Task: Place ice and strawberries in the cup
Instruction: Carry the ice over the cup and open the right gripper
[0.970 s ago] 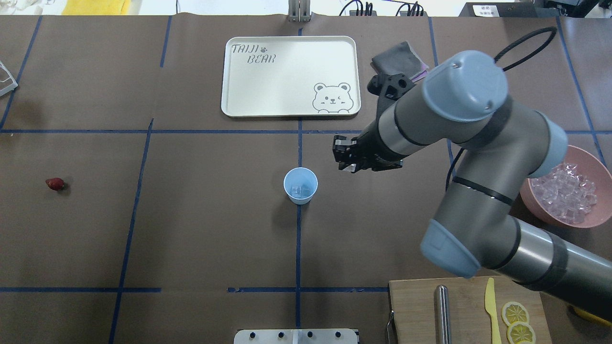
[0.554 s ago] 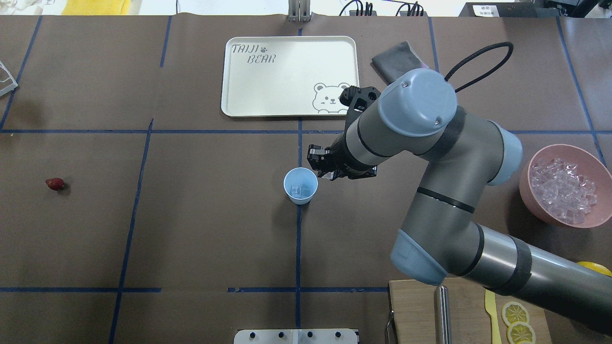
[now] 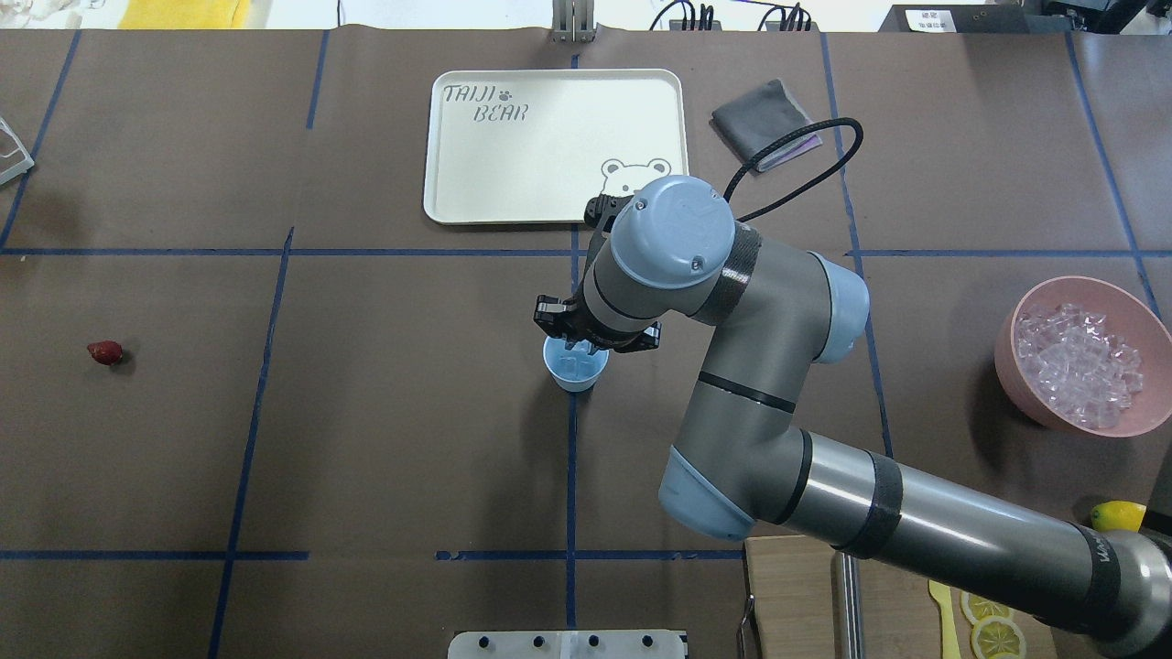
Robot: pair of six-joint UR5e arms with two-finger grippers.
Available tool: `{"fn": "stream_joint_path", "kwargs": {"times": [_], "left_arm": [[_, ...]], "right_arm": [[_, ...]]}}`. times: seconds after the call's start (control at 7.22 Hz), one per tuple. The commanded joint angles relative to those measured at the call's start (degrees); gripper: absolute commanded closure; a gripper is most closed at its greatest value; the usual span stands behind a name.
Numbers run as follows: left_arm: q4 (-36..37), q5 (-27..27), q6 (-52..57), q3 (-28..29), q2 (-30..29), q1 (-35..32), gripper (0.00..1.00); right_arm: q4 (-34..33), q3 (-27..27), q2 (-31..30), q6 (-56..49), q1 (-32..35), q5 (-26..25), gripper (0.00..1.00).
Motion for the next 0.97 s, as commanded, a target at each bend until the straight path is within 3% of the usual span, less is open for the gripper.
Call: {"fn": "stream_joint_path", "kwargs": {"times": [0.0, 0.28, 0.42, 0.69, 0.83], "left_arm": [[0.0, 0.1, 0.0, 0.0, 0.0, 0.0, 0.00], [0.0, 0.1, 0.0, 0.0, 0.0, 0.0, 0.00], [0.0, 0.1, 0.1, 0.0, 0.0, 0.0, 0.00], [0.0, 0.1, 0.1, -0.1, 0.0, 0.0, 0.00], [0.0, 0.1, 0.0, 0.0, 0.0, 0.0, 0.00]], "right_arm": [[2.4, -1.5, 0.1, 0.3, -0.4, -0.2, 0.85], [2.4, -1.2, 0.0, 0.4, -0.4, -0.2, 0.28], [2.4, -1.1, 0.1, 0.4, -0.4, -0.2, 0.17], [2.3, 0.0, 0.2, 0.4, -0.4, -0.1, 0.16], [1.6, 4.1, -0.6, 0.4, 0.9, 0.5, 0.16]]}}
